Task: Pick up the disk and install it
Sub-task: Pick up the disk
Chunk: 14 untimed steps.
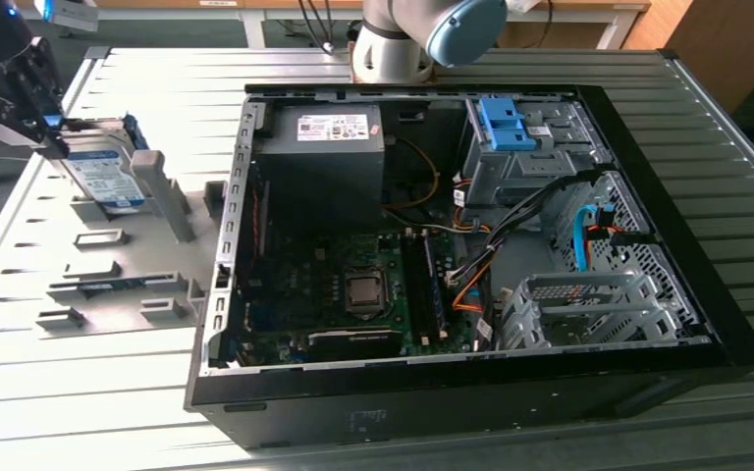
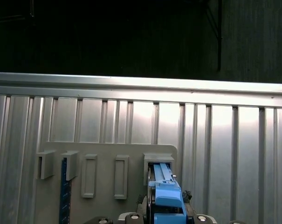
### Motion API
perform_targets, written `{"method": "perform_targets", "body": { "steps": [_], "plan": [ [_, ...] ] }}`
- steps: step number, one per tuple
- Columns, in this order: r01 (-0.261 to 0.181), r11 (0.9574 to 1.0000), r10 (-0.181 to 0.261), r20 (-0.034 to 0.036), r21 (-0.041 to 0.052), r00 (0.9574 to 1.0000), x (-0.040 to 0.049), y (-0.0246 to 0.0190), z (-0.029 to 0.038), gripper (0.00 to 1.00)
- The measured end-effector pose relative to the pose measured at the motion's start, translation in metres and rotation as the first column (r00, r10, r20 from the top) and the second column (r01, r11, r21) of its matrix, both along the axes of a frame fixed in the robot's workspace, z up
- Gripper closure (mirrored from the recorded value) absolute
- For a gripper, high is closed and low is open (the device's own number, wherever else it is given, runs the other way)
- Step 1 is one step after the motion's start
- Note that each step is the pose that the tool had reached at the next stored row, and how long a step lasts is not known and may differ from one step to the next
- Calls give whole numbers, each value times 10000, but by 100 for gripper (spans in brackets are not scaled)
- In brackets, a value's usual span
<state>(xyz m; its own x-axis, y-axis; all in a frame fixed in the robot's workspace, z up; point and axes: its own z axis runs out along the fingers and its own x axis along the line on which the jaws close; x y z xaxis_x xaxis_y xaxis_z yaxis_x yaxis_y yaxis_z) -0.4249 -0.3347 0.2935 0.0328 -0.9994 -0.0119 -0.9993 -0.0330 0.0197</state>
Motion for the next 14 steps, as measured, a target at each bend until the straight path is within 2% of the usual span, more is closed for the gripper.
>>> {"method": "perform_targets", "body": {
  "steps": [14],
  "plan": [
    [0,10000,0,5,1,10000,0,0,178,64]
  ]
}}
